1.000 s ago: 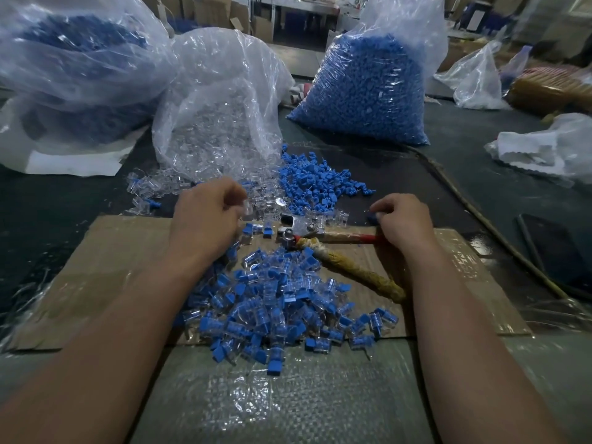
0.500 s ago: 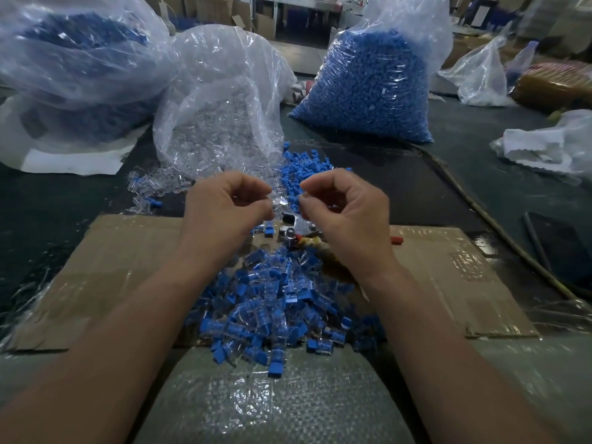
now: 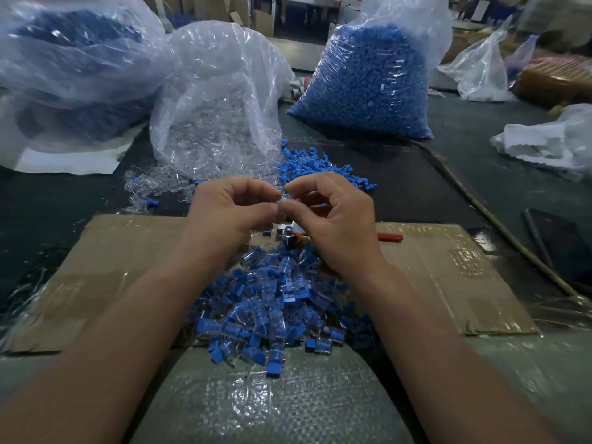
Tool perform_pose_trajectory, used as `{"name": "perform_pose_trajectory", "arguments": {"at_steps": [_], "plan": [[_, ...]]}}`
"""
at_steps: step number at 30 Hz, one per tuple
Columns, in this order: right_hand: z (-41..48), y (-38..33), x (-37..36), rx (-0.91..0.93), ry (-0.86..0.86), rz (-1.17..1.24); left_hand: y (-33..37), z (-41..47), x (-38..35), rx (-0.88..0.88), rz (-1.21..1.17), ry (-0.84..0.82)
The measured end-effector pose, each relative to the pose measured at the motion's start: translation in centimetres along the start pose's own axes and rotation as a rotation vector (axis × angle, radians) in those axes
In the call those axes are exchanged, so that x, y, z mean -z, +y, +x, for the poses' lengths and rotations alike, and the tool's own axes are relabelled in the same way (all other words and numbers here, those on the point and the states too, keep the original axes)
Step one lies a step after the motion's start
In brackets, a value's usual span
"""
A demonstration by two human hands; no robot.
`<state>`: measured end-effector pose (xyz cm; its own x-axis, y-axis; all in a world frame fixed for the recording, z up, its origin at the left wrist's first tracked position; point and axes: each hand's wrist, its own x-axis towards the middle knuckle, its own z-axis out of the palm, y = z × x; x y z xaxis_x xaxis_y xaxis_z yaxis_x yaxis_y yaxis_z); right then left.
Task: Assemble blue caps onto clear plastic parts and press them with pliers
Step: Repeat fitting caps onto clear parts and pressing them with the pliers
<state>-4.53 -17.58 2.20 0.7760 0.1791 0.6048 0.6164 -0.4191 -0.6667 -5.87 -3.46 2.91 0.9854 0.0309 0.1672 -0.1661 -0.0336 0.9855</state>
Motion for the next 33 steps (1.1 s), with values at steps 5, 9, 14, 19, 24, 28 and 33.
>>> {"name": "perform_pose_trajectory", "arguments": {"at_steps": [5,9,14,19,24,28,33], "plan": [[0.0,0.1,0.3,-0.041,-0.087,0.128,0.2,0.0,0.2,0.087,-0.144,-0.058],[-0.1,0.4,0.3,0.007,-0.113,0.106,0.2,0.1,0.4,0.112,-0.207,-0.029],[-0.1,0.7,0.5,0.082,-0.061,0.068,0.3,0.2,0.4,0.132,-0.224,-0.074],[0.0,0.6,0.9,0.113,-0.122,0.088,0.2,0.1,0.4,0.139,-0.214,-0.083],[0.1,0.9,1.2,0.151,-0.187,0.051,-0.2,0.4,0.6,0.167,-0.194,-0.057],[0.1,1.0,1.2,0.135,-0.194,0.015,-0.2,0.5,0.7,0.207,-0.177,-0.102],[0.1,0.9,1.2,0.128,-0.165,-0.006,-0.2,0.5,0.7,0.203,-0.202,-0.110]]}}
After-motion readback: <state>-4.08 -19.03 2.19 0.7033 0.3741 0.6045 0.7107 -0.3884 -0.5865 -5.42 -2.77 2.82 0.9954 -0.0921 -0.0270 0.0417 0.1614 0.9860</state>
